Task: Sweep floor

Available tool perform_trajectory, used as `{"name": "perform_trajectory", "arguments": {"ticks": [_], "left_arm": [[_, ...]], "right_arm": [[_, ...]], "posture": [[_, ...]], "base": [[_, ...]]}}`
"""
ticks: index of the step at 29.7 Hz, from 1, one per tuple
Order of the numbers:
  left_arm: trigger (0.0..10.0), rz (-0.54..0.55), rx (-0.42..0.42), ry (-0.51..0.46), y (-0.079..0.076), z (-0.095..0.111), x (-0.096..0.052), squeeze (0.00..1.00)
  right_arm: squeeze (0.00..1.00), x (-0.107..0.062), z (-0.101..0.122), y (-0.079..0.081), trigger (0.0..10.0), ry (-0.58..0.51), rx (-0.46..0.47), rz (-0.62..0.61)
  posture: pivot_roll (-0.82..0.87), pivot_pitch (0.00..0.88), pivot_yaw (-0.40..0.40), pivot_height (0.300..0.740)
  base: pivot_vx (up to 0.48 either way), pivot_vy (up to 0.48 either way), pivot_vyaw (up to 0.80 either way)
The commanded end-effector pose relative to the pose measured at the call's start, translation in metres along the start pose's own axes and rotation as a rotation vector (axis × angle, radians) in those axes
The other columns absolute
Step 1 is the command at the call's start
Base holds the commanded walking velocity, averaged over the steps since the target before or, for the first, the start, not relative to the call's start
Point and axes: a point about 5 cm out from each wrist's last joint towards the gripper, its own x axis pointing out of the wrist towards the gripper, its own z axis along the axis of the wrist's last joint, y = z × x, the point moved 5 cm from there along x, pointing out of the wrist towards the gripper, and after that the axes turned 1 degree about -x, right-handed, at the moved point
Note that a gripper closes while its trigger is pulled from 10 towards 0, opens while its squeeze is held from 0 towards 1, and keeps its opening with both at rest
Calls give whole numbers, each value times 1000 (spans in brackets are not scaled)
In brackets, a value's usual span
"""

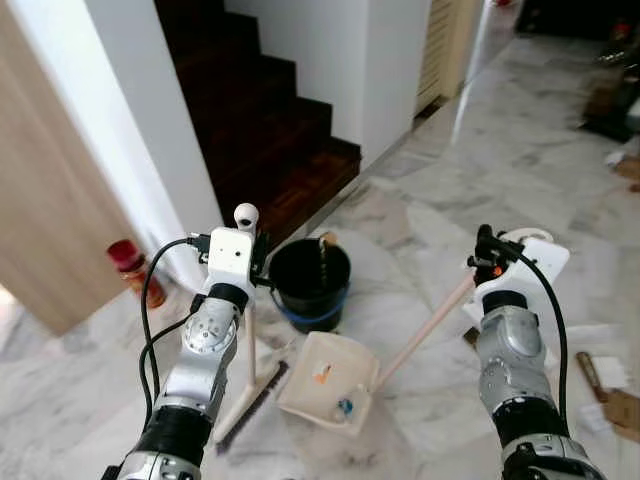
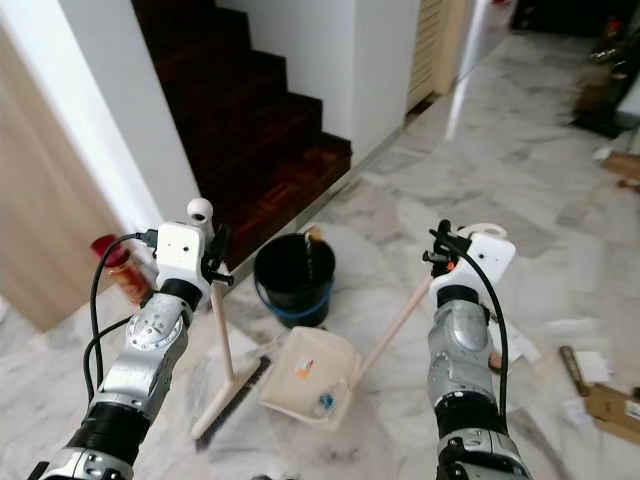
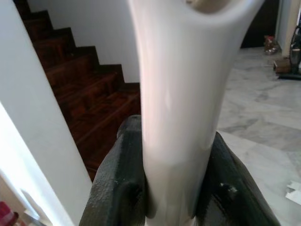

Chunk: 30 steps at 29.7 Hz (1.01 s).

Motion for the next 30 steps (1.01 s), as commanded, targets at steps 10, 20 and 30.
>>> {"name": "perform_trajectory", "arguments": {"ticks": [10,20,30], "left_arm": [[10000,3,33,-56,7,16,3,0],[10000,11,52,-57,10,17,5,0],[10000,47,62,-40,17,12,1,0]], "right_arm": [[0,4,12,-9,10000,-55,128,-59],[0,3,23,-29,10000,-110,179,-121],[0,0,38,-59,10000,-174,199,-199]], "posture": [[-8,0,78,740],[-7,0,83,740],[-4,0,74,740]], "base": [[0,0,0],[0,0,0],[0,0,0]]}}
